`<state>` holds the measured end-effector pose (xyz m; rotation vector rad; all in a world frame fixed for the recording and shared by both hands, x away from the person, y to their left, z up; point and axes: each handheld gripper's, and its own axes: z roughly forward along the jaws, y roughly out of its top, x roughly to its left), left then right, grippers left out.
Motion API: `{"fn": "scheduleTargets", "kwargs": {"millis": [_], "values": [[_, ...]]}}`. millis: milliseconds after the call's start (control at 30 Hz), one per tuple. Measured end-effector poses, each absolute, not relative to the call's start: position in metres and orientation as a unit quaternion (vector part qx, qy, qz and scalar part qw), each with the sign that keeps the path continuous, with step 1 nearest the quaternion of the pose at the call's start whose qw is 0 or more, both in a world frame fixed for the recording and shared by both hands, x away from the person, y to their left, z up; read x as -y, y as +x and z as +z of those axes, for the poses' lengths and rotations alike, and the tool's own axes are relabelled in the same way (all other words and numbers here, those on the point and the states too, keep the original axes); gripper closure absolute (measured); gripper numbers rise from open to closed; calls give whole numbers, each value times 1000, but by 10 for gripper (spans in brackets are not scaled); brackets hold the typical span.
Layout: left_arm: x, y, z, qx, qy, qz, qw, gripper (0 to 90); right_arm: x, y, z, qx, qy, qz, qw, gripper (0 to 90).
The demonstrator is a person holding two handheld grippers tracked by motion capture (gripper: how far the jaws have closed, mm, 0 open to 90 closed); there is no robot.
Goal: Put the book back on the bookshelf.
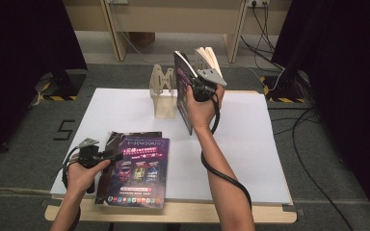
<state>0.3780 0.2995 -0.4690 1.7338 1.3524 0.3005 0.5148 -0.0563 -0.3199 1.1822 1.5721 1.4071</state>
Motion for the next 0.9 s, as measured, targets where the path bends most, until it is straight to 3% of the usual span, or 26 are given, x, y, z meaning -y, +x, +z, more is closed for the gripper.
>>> {"fn": "scheduleTargets", "kwargs": {"millis": [900], "values": [[-297, 378, -470, -544, 703, 118, 443, 428, 73, 505, -322, -627, 480, 525, 317, 755]]}}
